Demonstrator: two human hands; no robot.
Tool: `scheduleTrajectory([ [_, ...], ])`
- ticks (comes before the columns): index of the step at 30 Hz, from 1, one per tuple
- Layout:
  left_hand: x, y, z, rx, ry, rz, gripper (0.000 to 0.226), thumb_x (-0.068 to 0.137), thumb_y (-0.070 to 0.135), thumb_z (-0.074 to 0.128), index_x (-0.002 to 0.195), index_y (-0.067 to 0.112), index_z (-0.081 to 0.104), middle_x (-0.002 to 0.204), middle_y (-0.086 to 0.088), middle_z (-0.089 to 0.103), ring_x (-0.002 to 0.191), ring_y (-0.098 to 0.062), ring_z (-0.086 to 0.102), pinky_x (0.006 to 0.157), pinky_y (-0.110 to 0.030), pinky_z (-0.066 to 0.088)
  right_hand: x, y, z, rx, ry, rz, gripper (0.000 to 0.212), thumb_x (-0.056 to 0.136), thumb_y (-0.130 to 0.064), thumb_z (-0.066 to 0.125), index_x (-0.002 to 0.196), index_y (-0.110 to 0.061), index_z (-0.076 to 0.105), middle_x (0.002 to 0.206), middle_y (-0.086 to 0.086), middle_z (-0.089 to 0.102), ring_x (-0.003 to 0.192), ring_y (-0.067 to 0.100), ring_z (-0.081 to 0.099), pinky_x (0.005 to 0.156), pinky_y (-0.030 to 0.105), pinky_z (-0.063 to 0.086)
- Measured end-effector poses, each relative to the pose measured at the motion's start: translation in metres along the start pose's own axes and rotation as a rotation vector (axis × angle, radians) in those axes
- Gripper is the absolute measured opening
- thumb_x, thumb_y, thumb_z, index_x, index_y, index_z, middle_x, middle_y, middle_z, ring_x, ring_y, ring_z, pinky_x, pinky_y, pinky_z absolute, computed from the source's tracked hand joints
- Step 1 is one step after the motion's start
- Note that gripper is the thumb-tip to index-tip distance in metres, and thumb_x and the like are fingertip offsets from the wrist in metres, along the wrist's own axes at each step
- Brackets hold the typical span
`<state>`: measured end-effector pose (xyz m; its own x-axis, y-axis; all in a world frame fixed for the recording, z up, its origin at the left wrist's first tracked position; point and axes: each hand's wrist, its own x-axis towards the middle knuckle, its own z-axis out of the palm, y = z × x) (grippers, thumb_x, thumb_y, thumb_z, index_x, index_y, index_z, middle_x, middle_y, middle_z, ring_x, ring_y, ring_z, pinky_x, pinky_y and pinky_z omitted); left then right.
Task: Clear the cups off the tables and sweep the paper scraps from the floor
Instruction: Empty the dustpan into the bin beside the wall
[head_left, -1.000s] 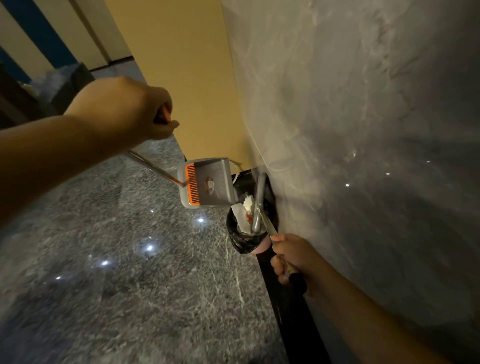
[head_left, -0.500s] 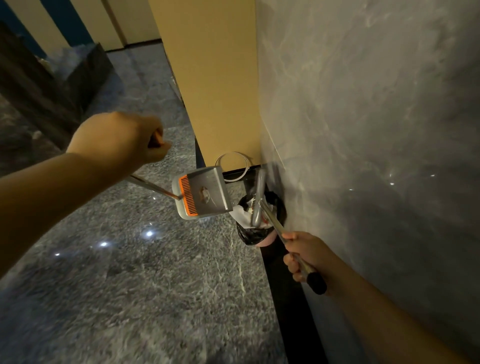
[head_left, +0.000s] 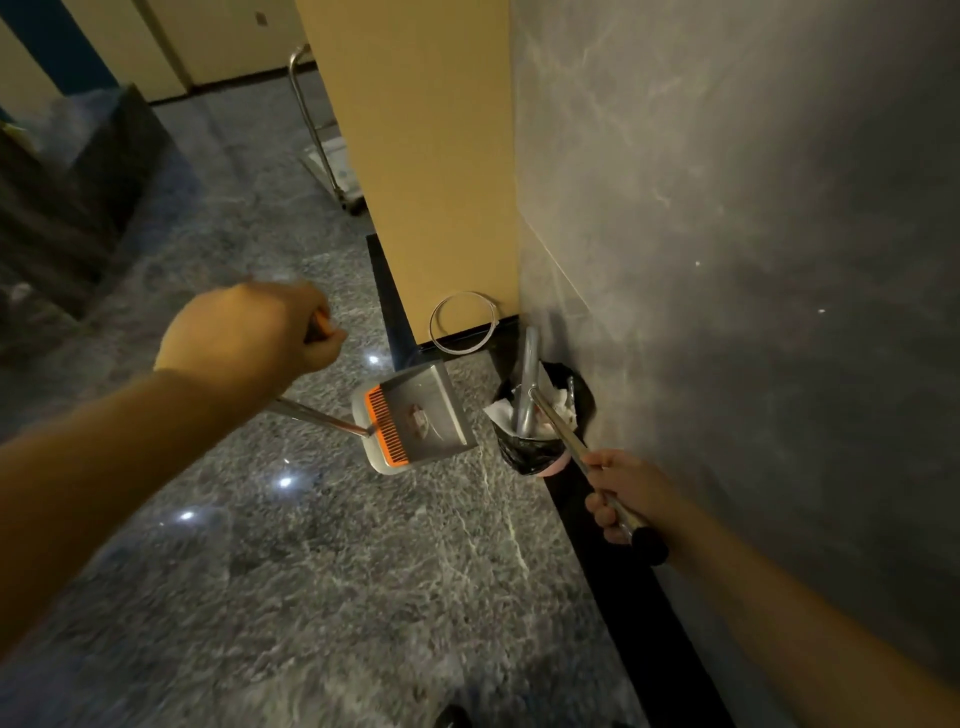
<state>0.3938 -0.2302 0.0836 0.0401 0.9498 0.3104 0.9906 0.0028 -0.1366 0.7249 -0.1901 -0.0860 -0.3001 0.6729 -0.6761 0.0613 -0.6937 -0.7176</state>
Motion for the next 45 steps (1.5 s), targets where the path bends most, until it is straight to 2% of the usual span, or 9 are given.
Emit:
scheduleTrajectory([
  [7,0.008,-0.039,0.026,-0.069,-0.031,0.048,0.021,0.089,0.035,0.067,0.085,0.015,0.064,0.065,0.001,0.053,0.055,-0.022,0.049,0.049,-0.023,0.029,0.027,0.026,0.044,0.034,0.121,0.017,0.021,0.101,-0.007,0.035,0.099,-0.020,0.051,0.059,0.009,0.050,0.035,0.011,0.044,0.035,0.018,0.035],
  [12,0.020,-0.047,0.046,-0.109,-0.083,0.059,0.025,0.090,0.037,0.064,0.094,0.012,0.065,0.076,-0.008,0.066,0.064,-0.028,0.059,0.056,-0.035,0.050,0.040,0.022,0.059,0.030,0.161,0.063,0.024,0.099,-0.005,0.030,0.107,-0.019,0.047,0.065,0.012,0.047,0.038,0.012,0.041,0.034,0.018,0.035],
  [15,0.031,-0.049,0.054,-0.140,-0.098,0.025,0.026,0.090,0.039,0.064,0.093,0.014,0.065,0.072,-0.006,0.064,0.061,-0.026,0.058,0.053,-0.031,0.047,0.050,0.002,0.062,0.020,0.152,0.103,0.026,0.098,-0.005,0.029,0.111,-0.018,0.047,0.063,0.011,0.045,0.036,0.012,0.041,0.035,0.017,0.034],
  [19,0.045,-0.048,0.060,-0.171,-0.113,-0.012,0.023,0.090,0.039,0.066,0.090,0.016,0.063,0.062,0.001,0.054,0.054,-0.018,0.051,0.049,-0.024,0.036,0.063,-0.036,0.064,0.077,0.128,0.171,0.020,0.097,-0.005,0.031,0.096,-0.016,0.047,0.062,0.007,0.040,0.029,0.008,0.040,0.034,0.013,0.034],
  [23,0.051,-0.044,0.068,-0.218,-0.117,-0.012,0.025,0.089,0.039,0.067,0.091,0.014,0.064,0.065,-0.002,0.058,0.056,-0.022,0.055,0.053,-0.029,0.047,0.073,-0.067,0.065,0.158,0.106,0.240,0.016,0.099,-0.007,0.034,0.093,-0.016,0.047,0.063,0.003,0.037,0.026,0.004,0.038,0.030,0.011,0.033],
  [32,0.061,-0.069,0.088,-0.222,-0.104,-0.021,0.026,0.087,0.042,0.066,0.090,0.015,0.064,0.066,-0.004,0.062,0.057,-0.023,0.057,0.053,-0.031,0.050,0.086,-0.089,0.092,0.124,0.096,0.231,0.015,0.098,-0.007,0.035,0.093,-0.016,0.046,0.060,0.002,0.042,0.031,0.003,0.043,0.029,0.013,0.032],
  [35,0.069,-0.086,0.094,-0.233,-0.110,-0.008,0.026,0.087,0.042,0.068,0.089,0.017,0.064,0.065,-0.003,0.062,0.055,-0.023,0.056,0.052,-0.031,0.050,0.084,-0.079,0.096,0.204,0.138,0.210,0.016,0.099,-0.010,0.038,0.105,-0.014,0.052,0.061,0.001,0.043,0.031,0.003,0.042,0.030,0.012,0.032],
  [39,0.077,-0.117,0.102,-0.250,-0.118,0.025,0.025,0.086,0.041,0.069,0.087,0.017,0.064,0.061,-0.002,0.059,0.052,-0.021,0.053,0.050,-0.027,0.046,0.079,-0.066,0.106,0.247,0.166,0.197,0.032,0.102,-0.012,0.033,0.131,-0.017,0.046,0.060,0.002,0.039,0.030,0.004,0.040,0.032,0.011,0.031],
  [45,0.095,-0.165,0.111,-0.217,-0.098,0.081,0.028,0.086,0.043,0.067,0.082,0.016,0.061,0.052,0.001,0.048,0.045,-0.016,0.045,0.044,-0.023,0.038,0.068,-0.066,0.150,0.310,0.259,0.116,0.029,0.102,-0.011,0.034,0.128,-0.017,0.047,0.063,0.005,0.042,0.032,0.006,0.040,0.032,0.013,0.032],
])
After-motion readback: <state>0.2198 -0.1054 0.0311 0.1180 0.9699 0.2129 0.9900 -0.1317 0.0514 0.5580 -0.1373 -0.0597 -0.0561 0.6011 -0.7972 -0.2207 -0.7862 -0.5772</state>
